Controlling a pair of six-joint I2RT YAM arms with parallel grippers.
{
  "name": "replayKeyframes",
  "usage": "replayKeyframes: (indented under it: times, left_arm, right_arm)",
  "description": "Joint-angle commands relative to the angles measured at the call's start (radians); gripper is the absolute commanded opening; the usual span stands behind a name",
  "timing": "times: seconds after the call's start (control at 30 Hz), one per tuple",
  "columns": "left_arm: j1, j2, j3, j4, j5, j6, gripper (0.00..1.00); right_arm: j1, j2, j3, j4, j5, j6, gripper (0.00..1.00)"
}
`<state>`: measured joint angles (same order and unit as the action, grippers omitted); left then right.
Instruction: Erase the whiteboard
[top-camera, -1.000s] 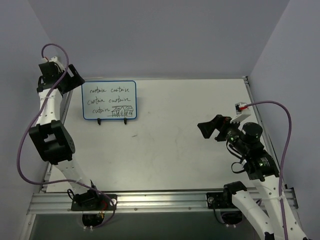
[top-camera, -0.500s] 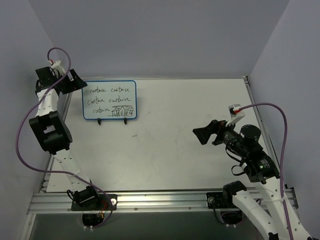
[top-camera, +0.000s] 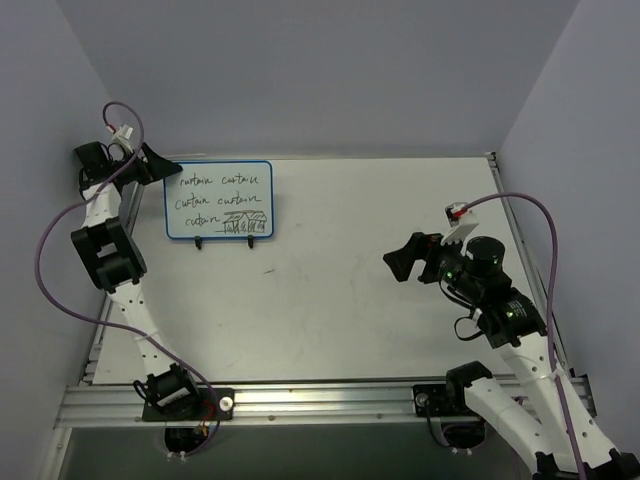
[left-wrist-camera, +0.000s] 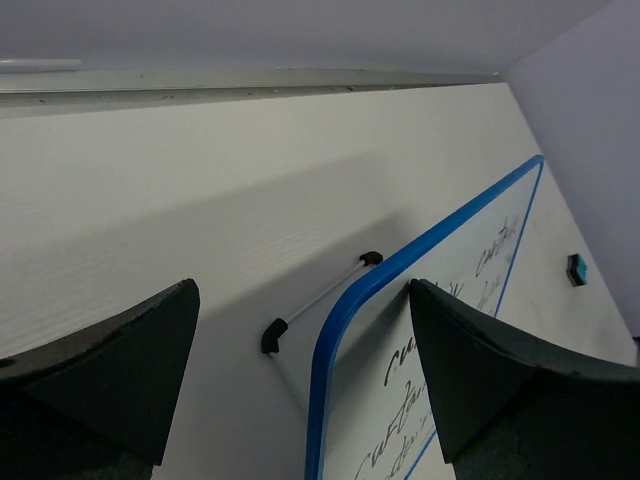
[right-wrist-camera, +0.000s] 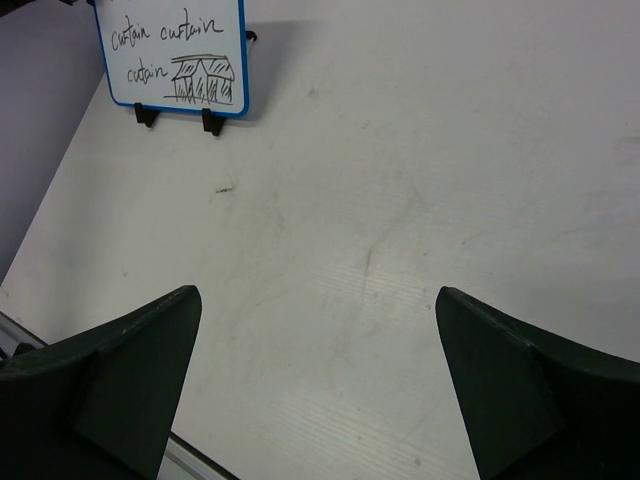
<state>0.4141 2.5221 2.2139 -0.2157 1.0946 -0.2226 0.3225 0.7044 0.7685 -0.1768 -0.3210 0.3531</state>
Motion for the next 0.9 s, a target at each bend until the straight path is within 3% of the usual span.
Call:
replayKeyframes:
  times: [0.0,0.07,0.2,0.27,0.53,0.77,0.87]
  left_arm:
    - [0.005,0.04,0.037,0.343,0.215,-0.253,0.93]
    - [0.003,0.059,0.007,0.596,0.241,-0.384,0.91]
    - [0.003,0.141,0.006,1.022,0.298,-0.812,0.79]
    - [0.0,0.167,0.02,1.047,0.3,-0.834,0.73]
    - [-0.009,0.208,0.023,1.096,0.327,-0.877,0.68]
    - [-0.014,0.21,0.03,1.09,0.338,-0.888,0.48]
    - [-0.018,0.214,0.049,1.079,0.34,-0.893,0.47]
  right_arm:
    - [0.015,0.012,0.04,0.016,0.016,-0.023,1.0]
    - [0.018,0.018,0.041,0.013,0.023,-0.023,1.0]
    - [0.027,0.024,0.046,0.014,0.034,-0.019,1.0]
    - [0.035,0.032,0.049,0.013,0.039,-0.016,1.0]
    - [0.064,0.04,0.06,-0.001,0.076,-0.016,1.0]
    - [0.092,0.056,0.064,0.007,0.091,-0.016,1.0]
    - [0.104,0.064,0.063,0.013,0.099,-0.019,1.0]
